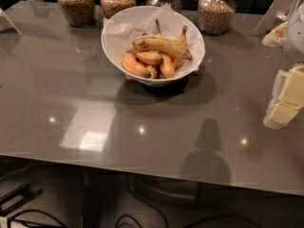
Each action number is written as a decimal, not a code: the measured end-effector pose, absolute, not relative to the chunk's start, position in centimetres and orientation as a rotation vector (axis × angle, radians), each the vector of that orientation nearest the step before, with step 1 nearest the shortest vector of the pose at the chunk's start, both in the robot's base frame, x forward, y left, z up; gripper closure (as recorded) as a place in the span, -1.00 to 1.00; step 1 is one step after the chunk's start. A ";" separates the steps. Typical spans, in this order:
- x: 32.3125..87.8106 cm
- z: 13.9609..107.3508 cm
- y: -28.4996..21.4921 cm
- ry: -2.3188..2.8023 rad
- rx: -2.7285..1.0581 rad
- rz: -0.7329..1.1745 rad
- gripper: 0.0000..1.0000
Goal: Pick banana from white bowl
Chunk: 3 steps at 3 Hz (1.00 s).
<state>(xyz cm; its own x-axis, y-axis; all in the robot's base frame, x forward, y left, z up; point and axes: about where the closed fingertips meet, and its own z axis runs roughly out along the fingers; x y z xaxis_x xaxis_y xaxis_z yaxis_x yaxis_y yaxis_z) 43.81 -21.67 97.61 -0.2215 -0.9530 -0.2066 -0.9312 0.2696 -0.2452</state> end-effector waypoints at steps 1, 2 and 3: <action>43.8 97.6 -21.7 2.232 -1.725 -0.098 -1.00; 44.7 97.7 -21.3 2.198 -1.696 -0.082 -1.00; 47.1 97.7 -20.6 2.118 -1.655 -0.051 -1.00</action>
Offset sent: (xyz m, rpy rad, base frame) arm 0.0222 0.0066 -0.0020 0.0883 -0.0497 0.0051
